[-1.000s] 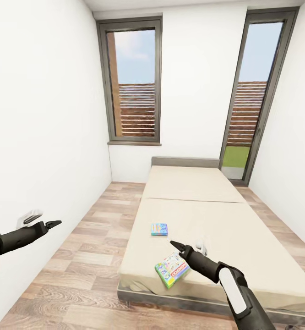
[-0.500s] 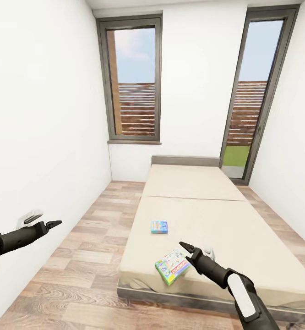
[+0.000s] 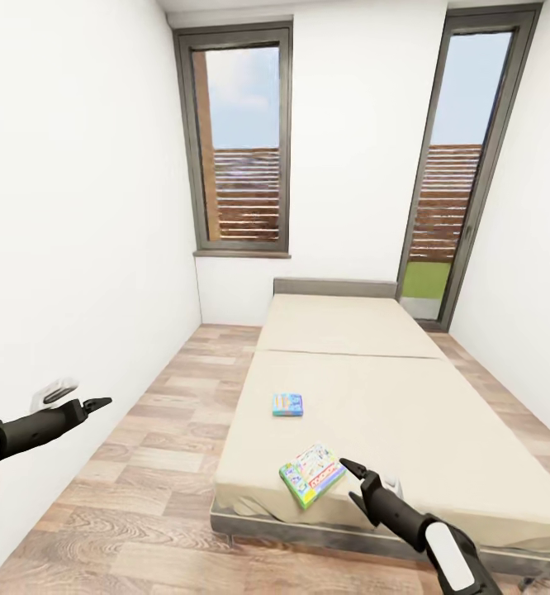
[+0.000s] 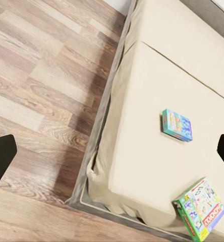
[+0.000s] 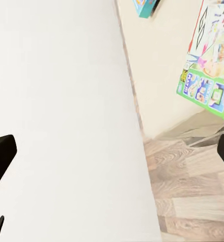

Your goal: Put all the toys in the child's room - the three board games (two on the bed and one on the table), the two jigsaw puzzles on the table, and the tennis ball on the table - inside the toy box on the table in the child's room.

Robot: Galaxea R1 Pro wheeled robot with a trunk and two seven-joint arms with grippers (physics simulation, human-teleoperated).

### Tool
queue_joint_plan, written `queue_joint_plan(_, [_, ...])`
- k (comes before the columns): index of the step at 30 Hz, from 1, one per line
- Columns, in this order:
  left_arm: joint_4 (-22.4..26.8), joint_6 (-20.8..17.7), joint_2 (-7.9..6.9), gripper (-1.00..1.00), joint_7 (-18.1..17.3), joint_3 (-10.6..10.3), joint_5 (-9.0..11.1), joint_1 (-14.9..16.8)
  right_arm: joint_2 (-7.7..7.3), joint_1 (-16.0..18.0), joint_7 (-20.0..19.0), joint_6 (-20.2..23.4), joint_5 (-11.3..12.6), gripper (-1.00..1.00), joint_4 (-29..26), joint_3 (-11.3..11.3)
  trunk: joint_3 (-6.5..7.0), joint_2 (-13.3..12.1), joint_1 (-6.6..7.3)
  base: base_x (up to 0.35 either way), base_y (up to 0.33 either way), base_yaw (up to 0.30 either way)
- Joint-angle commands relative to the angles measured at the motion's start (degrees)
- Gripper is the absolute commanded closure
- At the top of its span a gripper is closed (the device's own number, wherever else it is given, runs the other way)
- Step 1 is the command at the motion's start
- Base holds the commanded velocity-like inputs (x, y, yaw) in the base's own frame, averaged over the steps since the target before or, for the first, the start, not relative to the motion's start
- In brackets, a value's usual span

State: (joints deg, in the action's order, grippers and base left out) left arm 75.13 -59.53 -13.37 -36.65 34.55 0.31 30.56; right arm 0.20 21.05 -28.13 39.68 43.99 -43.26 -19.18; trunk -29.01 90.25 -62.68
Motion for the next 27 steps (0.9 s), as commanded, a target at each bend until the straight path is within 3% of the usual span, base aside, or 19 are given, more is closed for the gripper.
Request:
queue_joint_plan(1, [0.0, -0.4, 0.01, -1.0, -0.2, 0.1, 0.0, 0.1, 0.07, 0.0, -0.1, 0.4, 0.2, -1.0, 0.5, -0.4, -0.25, 0.5, -0.22, 0.0, 0.0, 0.0])
queue_joint_plan(14, [0.0, -0.4, 0.08, -1.0, -0.2, 0.0, 0.0, 0.1, 0.77, 0.0, -0.3, 0.0, 0.2, -1.0, 2.6, -1.2, -2.58, 5.7, -3.08, 0.0, 0.0, 0.0])
queue_joint_plan(27, [0.0, -0.4, 0.02, -1.0, -0.2, 0.1, 0.0, 0.1, 1.07, 0.0, -0.3, -7.1, 0.3, -1.0, 9.3, -1.0, -4.91, 10.9, -5.93, 0.0, 0.0, 0.0])
